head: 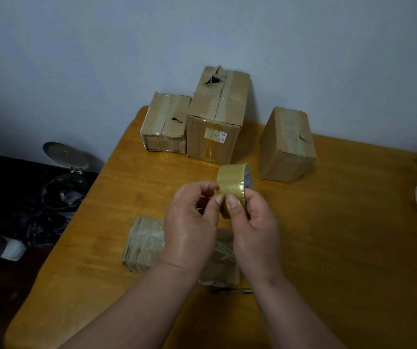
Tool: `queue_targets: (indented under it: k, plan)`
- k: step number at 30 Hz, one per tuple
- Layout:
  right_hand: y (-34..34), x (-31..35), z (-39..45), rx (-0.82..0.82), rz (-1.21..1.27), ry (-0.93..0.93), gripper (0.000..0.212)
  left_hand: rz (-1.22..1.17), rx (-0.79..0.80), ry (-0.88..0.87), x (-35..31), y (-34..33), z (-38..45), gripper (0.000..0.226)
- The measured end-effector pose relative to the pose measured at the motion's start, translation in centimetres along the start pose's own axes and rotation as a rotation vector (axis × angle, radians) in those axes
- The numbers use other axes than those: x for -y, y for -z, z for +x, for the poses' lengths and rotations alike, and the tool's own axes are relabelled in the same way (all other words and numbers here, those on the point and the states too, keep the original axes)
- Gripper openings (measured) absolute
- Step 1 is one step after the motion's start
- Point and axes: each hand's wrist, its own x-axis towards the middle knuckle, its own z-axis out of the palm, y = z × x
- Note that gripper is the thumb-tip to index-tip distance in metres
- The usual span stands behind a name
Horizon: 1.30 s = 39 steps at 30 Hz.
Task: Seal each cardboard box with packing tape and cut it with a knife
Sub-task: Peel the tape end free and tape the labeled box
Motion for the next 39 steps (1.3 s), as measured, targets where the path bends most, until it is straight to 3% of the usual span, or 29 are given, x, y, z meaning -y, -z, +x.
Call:
queue_targets:
  k: [6, 15, 21, 26, 32, 35, 39]
  plan:
    - [0.0, -0.3, -0.3, 0.003, -0.056, 0.027, 0.011, 0.026, -0.009, -0.044, 0.2, 0.2, -0.4, 0.019]
    - [-0.4, -0.7, -1.1, -0.039, -0.144, 0.067, 0.012, 0.048, 0.012, 0.056, 0.4, 0.2, -0.8, 0.020]
    - [-0.5, -1.0, -0.7, 0.004, -0.225, 0.094, 0.019, 0.018, 0.076, 0.119, 0.5, 1.2, -0.3, 0.033]
    - [-0.7, -1.2, -1.1, 0.023, -0.261, 0.116, 0.016, 0.287, 0.062, 0.005, 0.5, 1.5, 0.2, 0.013]
    - [-1.1, -1.1, -1.3, 0.065, -0.368, 0.064, 0.022, 0.641, 0.166, -0.055, 0.2, 1.7, 1.1, 0.015]
    - [-1.2, -1.0, -1.3, 0.104, -0.396, 0.002, 0.011, 0.807, 0.255, -0.020, -0.4, 1.8, 1.4, 0.007]
    - [-1.2, -1.2, -1.1, 0.135, -0.449, -0.057, 0.006, 0.991, 0.340, -0.044, -0.9, 1.7, 1.5, 0.017]
